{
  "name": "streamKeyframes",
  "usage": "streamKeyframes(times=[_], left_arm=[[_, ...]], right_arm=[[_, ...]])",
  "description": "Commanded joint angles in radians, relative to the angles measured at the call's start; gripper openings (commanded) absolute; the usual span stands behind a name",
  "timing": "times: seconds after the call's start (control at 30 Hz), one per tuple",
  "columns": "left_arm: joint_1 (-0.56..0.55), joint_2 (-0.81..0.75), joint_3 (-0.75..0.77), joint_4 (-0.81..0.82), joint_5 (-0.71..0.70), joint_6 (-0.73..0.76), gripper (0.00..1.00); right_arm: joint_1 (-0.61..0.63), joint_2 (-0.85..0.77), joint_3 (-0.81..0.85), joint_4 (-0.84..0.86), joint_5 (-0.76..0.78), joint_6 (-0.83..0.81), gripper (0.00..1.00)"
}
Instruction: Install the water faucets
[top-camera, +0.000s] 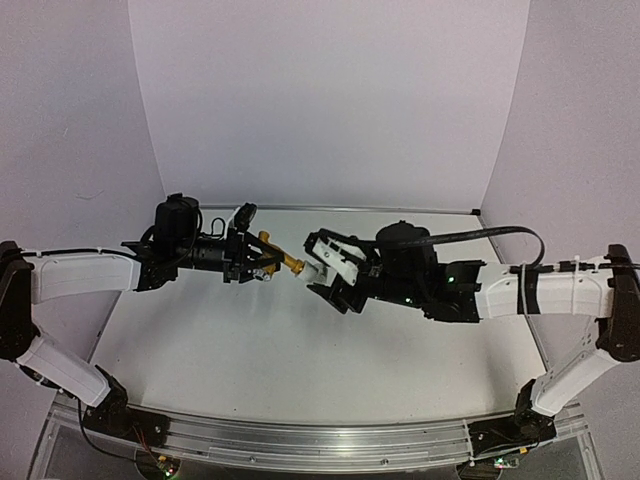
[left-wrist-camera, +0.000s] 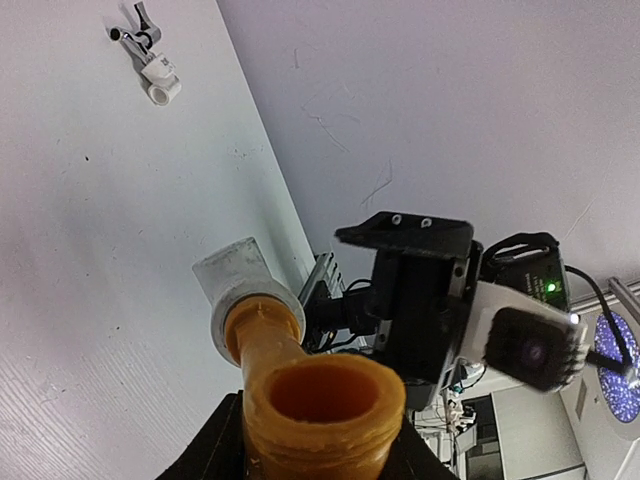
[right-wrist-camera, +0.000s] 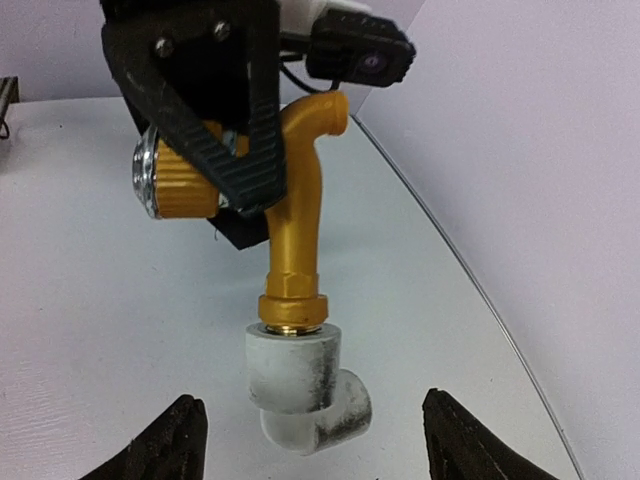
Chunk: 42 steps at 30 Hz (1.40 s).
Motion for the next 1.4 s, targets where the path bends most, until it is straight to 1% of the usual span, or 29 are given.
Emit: streamKeyframes(times=[0.0,0.07,0.17,0.23,0.37,0.47,0.5,0.57,0.67,0.73,0.83,0.87,0.93,0.97,1.0,1.03,1.07,1.1,1.13,1.2,1.23,1.3,1.37], left_arm=[[0.001,-0.048,0.043,0.068,0.007,-0.037,0.00],[0.000,-0.053,0.042,0.068,0.011,-0.038,0.00],[0.000,-0.056,0.042,0.068,0.019,-0.039,0.00],[0.001,-0.056,0.045,0.069,0.026,-0.039,0.00],[0.001,-0.060,0.052,0.069,0.038,-0.040,0.00],[0.001,-0.062,0.057,0.069,0.040,-0.037,0.00],[0.001,-0.061,0.061,0.069,0.042,-0.037,0.00],[0.001,-0.058,0.067,0.069,0.047,-0.036,0.00],[0.001,-0.056,0.075,0.069,0.053,-0.033,0.00],[0.001,-0.054,0.074,0.069,0.060,-0.027,0.00],[0.001,-0.051,0.070,0.069,0.064,-0.001,0.00],[0.001,-0.050,0.068,0.069,0.068,0.014,0.00],[0.001,-0.048,0.062,0.069,0.073,0.052,0.00],[0.001,-0.047,0.058,0.069,0.079,0.076,0.00],[0.001,-0.046,0.054,0.069,0.088,0.105,0.00],[0.001,-0.044,0.049,0.069,0.102,0.139,0.00],[0.001,-0.043,0.045,0.069,0.122,0.178,0.00],[0.000,-0.043,0.040,0.069,0.143,0.216,0.00],[0.000,-0.042,0.035,0.069,0.166,0.256,0.00],[-0.001,-0.041,0.026,0.068,0.228,0.328,0.00],[-0.001,-0.044,0.021,0.068,0.253,0.372,0.00],[-0.001,-0.053,0.015,0.069,0.301,0.433,0.00],[-0.002,-0.069,0.006,0.069,0.338,0.479,0.00]], right_arm=[[0.036,0.064,0.018,0.169,0.097,-0.130,0.71],[0.043,0.086,0.010,0.233,0.134,-0.142,0.67],[0.046,0.117,0.010,0.305,0.183,-0.143,0.56],[0.047,0.134,0.020,0.315,0.201,-0.145,0.50],[0.048,0.166,0.030,0.314,0.208,-0.154,0.50],[0.047,0.175,0.027,0.308,0.210,-0.153,0.61],[0.048,0.177,0.027,0.309,0.214,-0.151,0.62],[0.047,0.179,0.029,0.308,0.219,-0.138,0.60],[0.047,0.182,0.035,0.308,0.205,-0.116,0.49],[0.047,0.182,0.039,0.304,0.197,-0.093,0.37],[0.047,0.170,0.042,0.282,0.168,-0.035,0.16],[0.046,0.159,0.044,0.266,0.141,-0.006,0.11],[0.031,0.133,0.057,0.206,0.038,0.076,0.05],[0.012,0.117,0.069,0.165,-0.035,0.129,0.01],[-0.009,0.097,0.076,0.133,-0.147,0.197,0.00],[-0.041,0.080,0.083,0.108,-0.293,0.278,0.00],[-0.091,0.069,0.094,0.089,-0.472,0.368,0.00],[-0.150,0.068,0.107,0.085,-0.672,0.448,0.00],[-0.212,0.075,0.120,0.096,-0.870,0.574,0.00],[-0.283,0.118,0.157,0.194,-1.133,0.835,0.00],[-0.292,0.151,0.190,0.232,-1.269,0.961,0.00],[-0.299,0.182,0.226,0.278,-1.401,1.115,0.00],[-0.300,0.189,0.241,0.293,-1.451,1.207,0.02]])
